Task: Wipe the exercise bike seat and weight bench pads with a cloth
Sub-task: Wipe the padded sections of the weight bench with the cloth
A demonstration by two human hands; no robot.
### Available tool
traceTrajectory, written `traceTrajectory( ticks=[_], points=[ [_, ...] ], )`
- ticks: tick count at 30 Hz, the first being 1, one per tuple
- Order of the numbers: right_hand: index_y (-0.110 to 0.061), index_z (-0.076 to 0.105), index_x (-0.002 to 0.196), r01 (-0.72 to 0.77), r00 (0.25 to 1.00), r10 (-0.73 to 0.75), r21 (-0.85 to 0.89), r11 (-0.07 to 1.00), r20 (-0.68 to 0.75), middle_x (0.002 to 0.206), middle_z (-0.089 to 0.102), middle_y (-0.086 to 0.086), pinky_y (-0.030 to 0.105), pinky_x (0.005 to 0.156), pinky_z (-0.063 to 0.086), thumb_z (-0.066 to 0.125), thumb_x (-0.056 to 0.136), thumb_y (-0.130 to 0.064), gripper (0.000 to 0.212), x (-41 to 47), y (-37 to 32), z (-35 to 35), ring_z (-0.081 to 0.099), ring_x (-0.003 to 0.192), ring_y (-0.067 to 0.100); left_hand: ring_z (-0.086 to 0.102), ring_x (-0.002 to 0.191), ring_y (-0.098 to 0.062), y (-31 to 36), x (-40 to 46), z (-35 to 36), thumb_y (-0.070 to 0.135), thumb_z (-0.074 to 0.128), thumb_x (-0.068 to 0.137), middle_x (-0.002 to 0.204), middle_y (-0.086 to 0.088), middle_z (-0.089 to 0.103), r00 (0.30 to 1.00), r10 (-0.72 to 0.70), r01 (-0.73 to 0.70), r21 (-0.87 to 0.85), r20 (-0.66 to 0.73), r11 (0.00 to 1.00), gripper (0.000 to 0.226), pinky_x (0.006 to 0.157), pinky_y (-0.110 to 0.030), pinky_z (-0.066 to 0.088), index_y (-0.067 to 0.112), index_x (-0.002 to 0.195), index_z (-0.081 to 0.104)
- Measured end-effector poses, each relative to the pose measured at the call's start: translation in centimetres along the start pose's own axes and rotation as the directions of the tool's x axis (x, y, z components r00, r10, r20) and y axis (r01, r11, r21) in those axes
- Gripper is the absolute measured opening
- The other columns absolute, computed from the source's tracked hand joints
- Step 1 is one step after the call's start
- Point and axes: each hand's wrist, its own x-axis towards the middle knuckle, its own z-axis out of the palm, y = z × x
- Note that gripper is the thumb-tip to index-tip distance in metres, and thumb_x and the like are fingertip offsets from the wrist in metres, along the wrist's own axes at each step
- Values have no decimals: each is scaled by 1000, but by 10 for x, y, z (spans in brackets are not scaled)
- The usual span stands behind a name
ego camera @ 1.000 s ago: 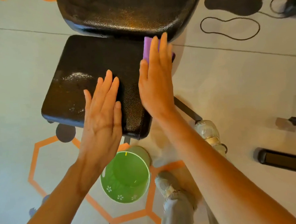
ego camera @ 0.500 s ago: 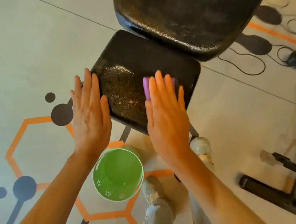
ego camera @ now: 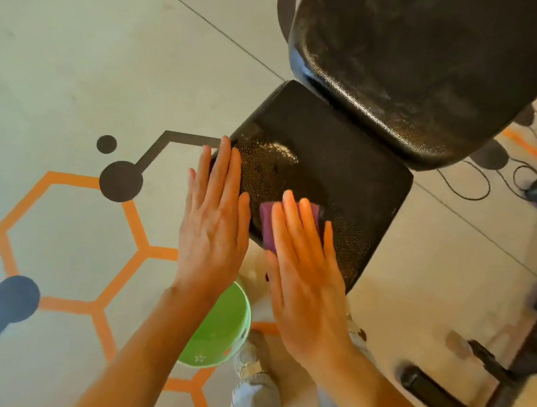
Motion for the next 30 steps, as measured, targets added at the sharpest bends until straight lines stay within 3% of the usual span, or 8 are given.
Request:
traceTrajectory(
  ticks=[2,7,11,13,19,23,25,30],
  points=[
    [-16,10,155,5,1000,-5,32,999,9,164,10,4,43,123,9,14,104,-34,54,41,25,-4,2,152,19,4,153,-25,1,0,-1,29,23,105,164,-8,15,1000,-13,13,4,8,1000,54,125,-37,0,7,154,24],
    [-12,14,155,-242,965,241,5,970,-101,164,10,9,50,123,11,16,106,-30,52,138,55,-11,5,152,24,4,153,-24,3,1,-1,25,26,104,164,-6,16,1000,-20,20,-3,7,1000,53,125,-38,0,7,154,24],
    [-14,17,155,23,999,-23,-5,1000,40,163,15,6,46,121,17,15,105,-33,53,28,8,-10,7,152,23,5,153,-24,4,1,-2,24,28,104,163,-7,18,999,-34,34,-37,4,999,53,125,-38,3,8,154,25],
    [-12,19,153,130,990,-128,-41,991,53,161,21,8,47,119,21,11,105,-34,53,31,19,-10,13,150,25,4,153,-23,4,2,-3,25,27,104,163,-7,18,999,-35,35,-41,13,999,53,125,-37,1,8,154,25],
    [-13,9,156,-213,975,209,-45,976,-80,164,6,6,50,123,11,12,105,-31,54,151,39,-10,1,152,22,6,153,-25,1,1,0,28,26,104,164,-7,16,999,-36,37,-21,19,999,54,125,-37,1,9,154,24],
    [-14,17,154,39,999,-38,-60,997,28,162,17,6,45,121,13,16,105,-32,52,54,-4,-2,8,151,22,6,153,-23,-1,0,-2,34,21,105,164,-8,16,999,-24,25,-42,26,999,55,125,-37,2,9,154,23],
    [-15,17,153,149,987,-144,-73,986,67,162,19,7,46,120,14,13,105,-34,52,61,11,-4,9,150,22,3,153,-22,-3,0,-2,31,24,105,164,-8,15,999,-18,19,-48,29,999,54,125,-36,2,9,154,22],
    [-13,11,155,-204,976,195,-106,973,-93,164,8,7,51,121,13,12,104,-30,54,160,44,-10,3,152,24,1,153,-23,-2,-7,0,27,29,105,165,-6,11,996,-88,86,-72,-30,994,54,125,-40,6,8,155,21]
  ],
)
